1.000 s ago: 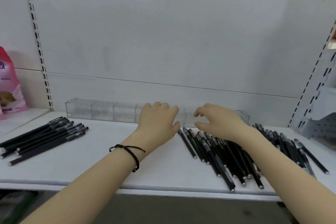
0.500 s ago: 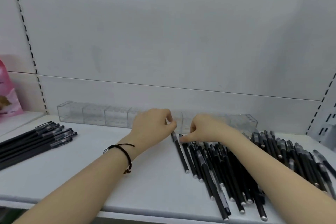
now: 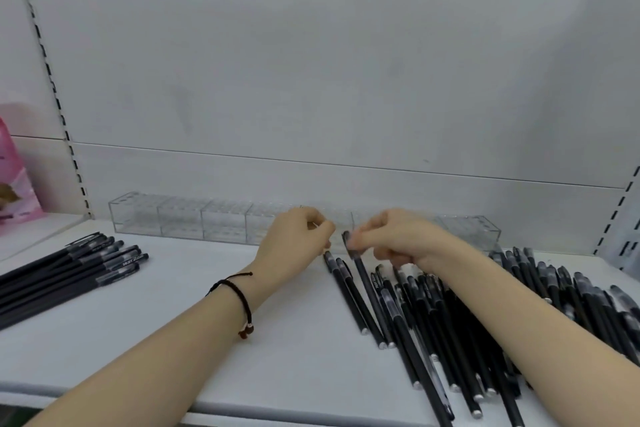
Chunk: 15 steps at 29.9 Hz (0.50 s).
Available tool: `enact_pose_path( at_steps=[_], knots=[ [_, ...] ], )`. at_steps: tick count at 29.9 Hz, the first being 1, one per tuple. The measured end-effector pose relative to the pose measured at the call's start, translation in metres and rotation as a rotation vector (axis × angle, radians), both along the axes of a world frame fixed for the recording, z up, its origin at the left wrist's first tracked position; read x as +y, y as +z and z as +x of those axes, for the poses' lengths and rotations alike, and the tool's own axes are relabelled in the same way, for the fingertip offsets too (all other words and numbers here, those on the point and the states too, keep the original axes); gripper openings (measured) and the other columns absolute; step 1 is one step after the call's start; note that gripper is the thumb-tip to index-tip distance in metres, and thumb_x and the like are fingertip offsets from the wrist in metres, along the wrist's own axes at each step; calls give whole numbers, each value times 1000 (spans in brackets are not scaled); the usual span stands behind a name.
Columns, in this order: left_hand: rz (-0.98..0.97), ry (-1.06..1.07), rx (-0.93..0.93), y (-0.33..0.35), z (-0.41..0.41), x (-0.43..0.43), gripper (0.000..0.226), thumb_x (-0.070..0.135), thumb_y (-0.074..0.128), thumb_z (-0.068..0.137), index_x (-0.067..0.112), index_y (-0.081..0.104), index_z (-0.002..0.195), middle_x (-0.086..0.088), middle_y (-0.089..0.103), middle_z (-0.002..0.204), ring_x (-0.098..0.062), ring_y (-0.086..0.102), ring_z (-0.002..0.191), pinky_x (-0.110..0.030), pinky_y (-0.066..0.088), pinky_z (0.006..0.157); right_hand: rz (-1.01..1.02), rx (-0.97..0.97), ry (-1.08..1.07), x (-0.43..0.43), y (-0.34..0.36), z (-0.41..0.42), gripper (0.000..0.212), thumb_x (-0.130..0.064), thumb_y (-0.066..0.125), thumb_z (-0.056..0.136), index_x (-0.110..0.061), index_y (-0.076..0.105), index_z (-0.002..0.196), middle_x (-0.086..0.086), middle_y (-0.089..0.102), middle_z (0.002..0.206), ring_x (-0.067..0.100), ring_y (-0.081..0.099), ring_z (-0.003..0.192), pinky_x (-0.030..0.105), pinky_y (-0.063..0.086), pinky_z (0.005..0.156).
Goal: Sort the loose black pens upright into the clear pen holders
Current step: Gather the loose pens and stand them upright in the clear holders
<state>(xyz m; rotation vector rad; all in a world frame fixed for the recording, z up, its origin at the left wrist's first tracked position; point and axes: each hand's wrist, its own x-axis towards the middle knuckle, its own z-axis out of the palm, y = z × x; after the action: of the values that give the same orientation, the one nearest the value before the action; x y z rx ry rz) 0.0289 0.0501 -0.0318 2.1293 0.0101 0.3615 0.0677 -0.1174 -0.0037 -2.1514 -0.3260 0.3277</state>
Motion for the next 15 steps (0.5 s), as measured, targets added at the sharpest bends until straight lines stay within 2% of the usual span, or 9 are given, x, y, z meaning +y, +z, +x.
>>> enact_pose_path(
  at_steps=[3,6,9,12,15],
  knots=[
    [-396,-130,167,8,-7,-3,24,20,47,96,7,67,93,-8,74,81,-19,70,73,-31,56,65,370,55,-28,-2,5,2,8,-12,75,79,-12,68,79,1,67,71,3,39,41,16,22,35],
    [-587,-309,302,13,-11,-4,27,28,47,99,7,64,100,-15,74,90,-28,71,86,-38,58,79,513,49,-72,1,5,1,6,-12,74,81,-10,68,83,1,67,73,4,41,44,16,24,35],
    [-682,-425,331,12,-13,-5,24,25,55,96,5,63,108,-17,73,95,-29,71,87,-39,57,83,570,16,-118,4,4,1,7,-13,74,82,-11,69,85,2,65,77,5,44,47,16,27,35],
    [-734,-459,300,9,-13,-3,13,10,59,93,6,64,105,-9,70,80,-20,71,74,-31,60,70,558,-29,-129,5,4,-1,8,-17,74,83,-12,69,86,1,67,79,6,46,50,16,30,38],
    [-786,-398,268,12,-10,5,13,4,55,95,5,64,104,-5,67,73,-17,69,67,-30,60,67,438,-93,-121,3,1,-3,11,-18,73,84,-9,69,88,0,67,75,6,45,48,17,29,38]
  ],
)
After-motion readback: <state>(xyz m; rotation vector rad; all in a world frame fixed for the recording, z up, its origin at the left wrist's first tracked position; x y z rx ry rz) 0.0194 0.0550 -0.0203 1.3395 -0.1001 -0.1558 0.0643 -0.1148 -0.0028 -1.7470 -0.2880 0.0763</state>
